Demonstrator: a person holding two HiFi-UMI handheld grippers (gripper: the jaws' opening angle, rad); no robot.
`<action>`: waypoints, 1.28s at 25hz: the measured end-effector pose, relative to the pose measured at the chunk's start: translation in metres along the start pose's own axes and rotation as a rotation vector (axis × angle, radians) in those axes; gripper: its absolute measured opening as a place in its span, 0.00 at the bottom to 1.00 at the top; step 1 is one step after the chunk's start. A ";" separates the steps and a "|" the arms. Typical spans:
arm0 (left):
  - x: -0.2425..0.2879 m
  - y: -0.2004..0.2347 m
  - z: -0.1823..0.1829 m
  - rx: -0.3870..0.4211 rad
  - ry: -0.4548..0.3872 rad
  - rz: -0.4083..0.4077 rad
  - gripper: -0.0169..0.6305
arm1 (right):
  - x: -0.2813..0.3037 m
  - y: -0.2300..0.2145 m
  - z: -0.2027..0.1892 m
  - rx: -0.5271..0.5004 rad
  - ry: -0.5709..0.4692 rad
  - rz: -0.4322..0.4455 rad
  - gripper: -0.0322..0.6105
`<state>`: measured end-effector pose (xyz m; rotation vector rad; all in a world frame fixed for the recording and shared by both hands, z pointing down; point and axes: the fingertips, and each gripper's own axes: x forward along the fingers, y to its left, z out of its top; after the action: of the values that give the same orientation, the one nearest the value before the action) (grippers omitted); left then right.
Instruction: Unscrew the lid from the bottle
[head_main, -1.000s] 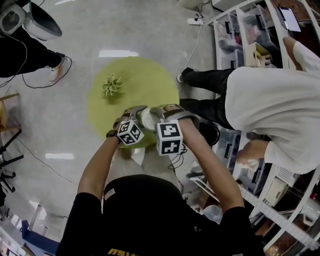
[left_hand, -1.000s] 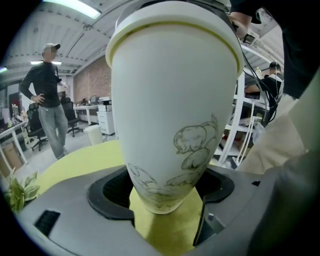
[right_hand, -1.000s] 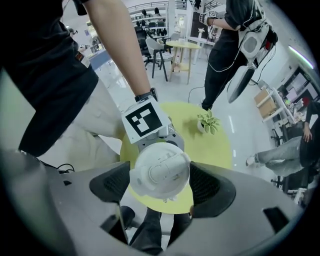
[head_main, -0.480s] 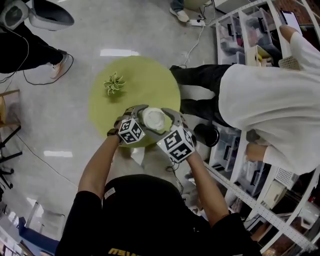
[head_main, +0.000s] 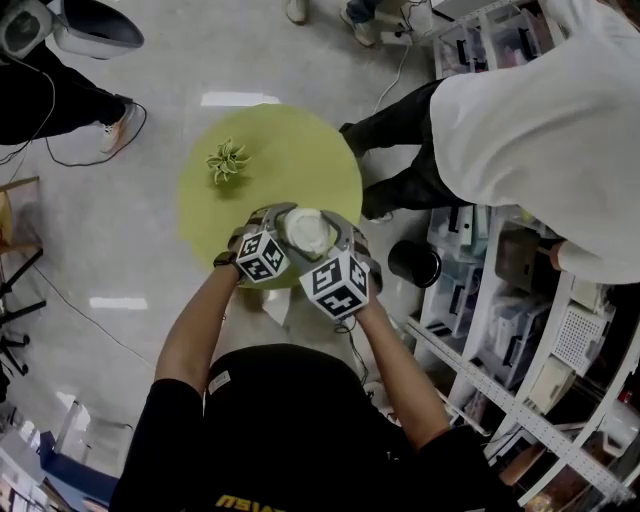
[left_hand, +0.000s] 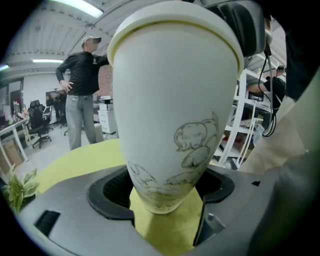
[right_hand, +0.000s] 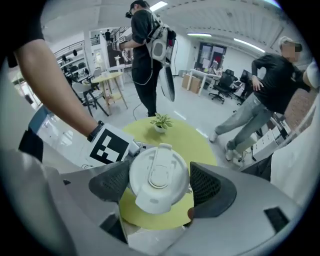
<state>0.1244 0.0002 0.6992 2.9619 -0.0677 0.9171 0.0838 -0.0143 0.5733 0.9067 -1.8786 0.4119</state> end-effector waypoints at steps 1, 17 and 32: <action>0.000 0.000 0.000 0.000 0.000 0.000 0.62 | 0.000 0.001 0.000 -0.035 0.010 0.016 0.64; -0.018 0.005 -0.009 -0.141 0.002 0.053 0.65 | -0.001 0.009 0.004 -0.222 -0.005 0.110 0.61; -0.201 -0.001 0.039 -0.268 -0.136 0.291 0.64 | -0.059 -0.004 0.019 -0.013 -0.175 0.003 0.61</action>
<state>-0.0187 0.0050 0.5535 2.7991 -0.5906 0.6634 0.0900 -0.0047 0.5121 0.9568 -2.0396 0.3301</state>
